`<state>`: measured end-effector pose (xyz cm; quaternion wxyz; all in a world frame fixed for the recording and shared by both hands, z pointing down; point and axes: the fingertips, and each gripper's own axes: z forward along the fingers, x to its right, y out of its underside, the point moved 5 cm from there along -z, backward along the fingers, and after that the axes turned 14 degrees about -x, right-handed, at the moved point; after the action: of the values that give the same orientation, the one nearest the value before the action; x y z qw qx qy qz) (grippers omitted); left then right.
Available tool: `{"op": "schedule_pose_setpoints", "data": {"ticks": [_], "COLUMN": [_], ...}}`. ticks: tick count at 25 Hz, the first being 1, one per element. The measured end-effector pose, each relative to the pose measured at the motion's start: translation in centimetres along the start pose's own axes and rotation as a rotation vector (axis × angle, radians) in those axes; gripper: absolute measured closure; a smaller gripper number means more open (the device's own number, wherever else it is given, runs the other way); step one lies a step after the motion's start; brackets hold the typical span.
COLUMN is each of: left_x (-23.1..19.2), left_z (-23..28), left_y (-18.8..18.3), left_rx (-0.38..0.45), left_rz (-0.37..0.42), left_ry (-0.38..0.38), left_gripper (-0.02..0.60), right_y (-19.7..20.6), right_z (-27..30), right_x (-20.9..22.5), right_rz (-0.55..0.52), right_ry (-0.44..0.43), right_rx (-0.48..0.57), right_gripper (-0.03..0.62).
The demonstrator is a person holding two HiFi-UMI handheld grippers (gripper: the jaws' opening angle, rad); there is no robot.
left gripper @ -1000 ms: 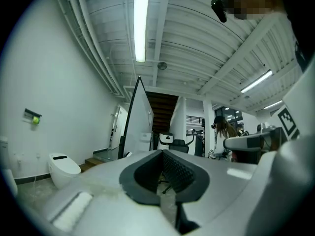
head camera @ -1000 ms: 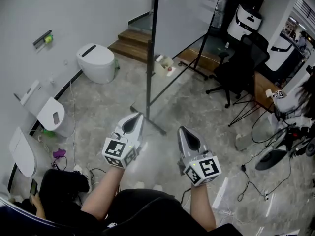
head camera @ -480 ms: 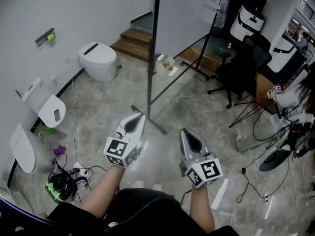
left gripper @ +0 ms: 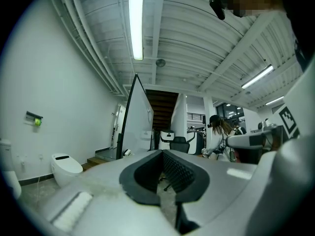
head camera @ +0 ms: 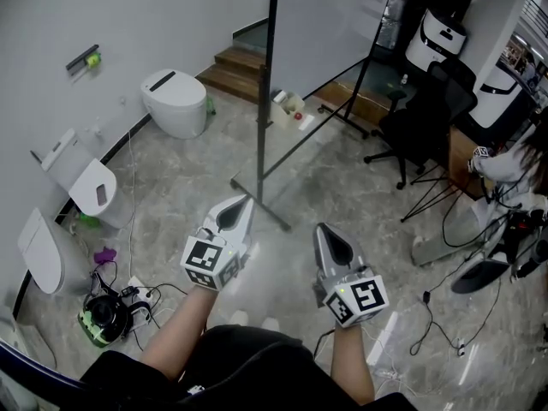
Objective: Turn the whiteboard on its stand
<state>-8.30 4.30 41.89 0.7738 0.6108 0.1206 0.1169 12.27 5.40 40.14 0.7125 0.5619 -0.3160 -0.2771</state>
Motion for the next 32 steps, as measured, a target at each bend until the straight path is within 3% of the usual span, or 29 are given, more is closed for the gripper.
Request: {"op": "schedule_pose_setpoints", "data": {"ticks": [17, 32], "left_x": [3.2, 1.5], "left_z": [-0.1, 0.5], "left_y": [1.6, 2.2], "left_rx": [-0.012, -0.013], "left_rz": [-0.024, -0.049], "left_ry": [-0.042, -0.061], "left_gripper": [0.580, 0.580], "right_y": [1.2, 1.3], "right_z": [-2.3, -0.8], "right_x": [1.9, 2.1], "right_rz": [-0.019, -0.019], "right_ry": [-0.050, -0.067], "right_rx": [-0.018, -0.020], "right_gripper": [0.585, 0.586]}}
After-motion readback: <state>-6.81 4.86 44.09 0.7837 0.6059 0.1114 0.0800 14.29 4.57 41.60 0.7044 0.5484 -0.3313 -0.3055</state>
